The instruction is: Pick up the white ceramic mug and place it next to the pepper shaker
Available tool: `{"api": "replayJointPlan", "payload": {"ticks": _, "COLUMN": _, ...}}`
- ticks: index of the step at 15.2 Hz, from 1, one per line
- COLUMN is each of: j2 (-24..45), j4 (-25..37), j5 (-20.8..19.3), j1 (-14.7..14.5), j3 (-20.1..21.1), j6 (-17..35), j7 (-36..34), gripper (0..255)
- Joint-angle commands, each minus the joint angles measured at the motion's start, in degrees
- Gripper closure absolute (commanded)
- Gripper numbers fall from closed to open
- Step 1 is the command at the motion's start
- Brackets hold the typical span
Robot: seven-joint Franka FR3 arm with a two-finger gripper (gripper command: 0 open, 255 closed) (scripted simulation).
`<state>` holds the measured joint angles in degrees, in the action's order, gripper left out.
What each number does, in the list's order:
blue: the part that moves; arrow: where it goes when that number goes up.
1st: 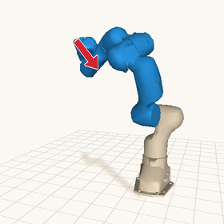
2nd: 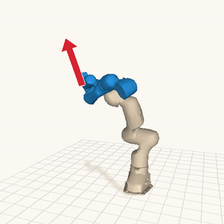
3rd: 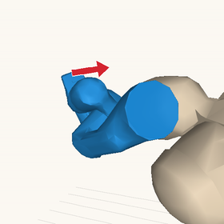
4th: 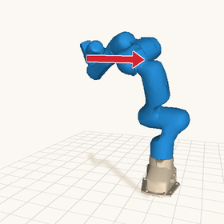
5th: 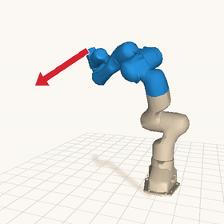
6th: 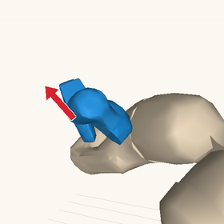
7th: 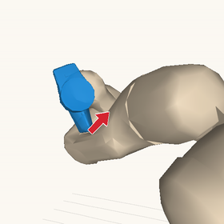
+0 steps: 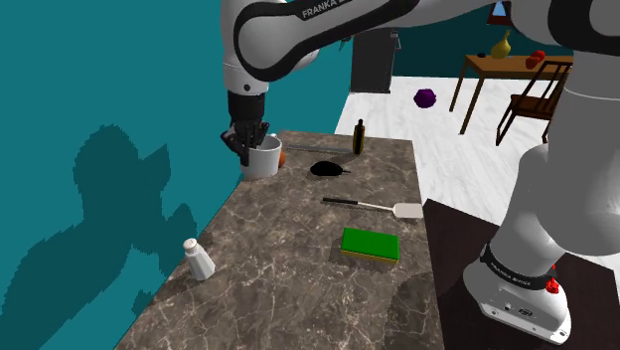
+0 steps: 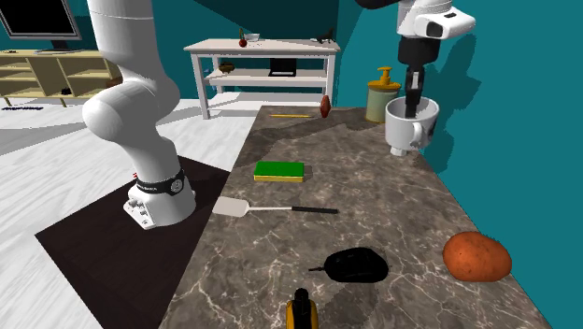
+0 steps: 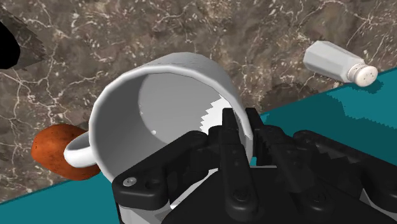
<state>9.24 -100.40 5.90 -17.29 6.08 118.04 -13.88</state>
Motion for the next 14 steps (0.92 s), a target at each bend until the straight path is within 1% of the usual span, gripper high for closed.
{"api": "replayJointPlan", "payload": {"ticks": 1, "j2": 0.06, "j4": -1.41, "j5": 0.06, "j1": -0.02, "j3": 0.02, "j6": 1.51, "j7": 0.14, "gripper": 255}}
{"api": "replayJointPlan", "payload": {"ticks": 14, "j2": 2.97, "j4": -7.75, "j5": 0.33, "j1": -0.13, "j3": 0.08, "j6": 10.72, "j7": 1.02, "gripper": 255}}
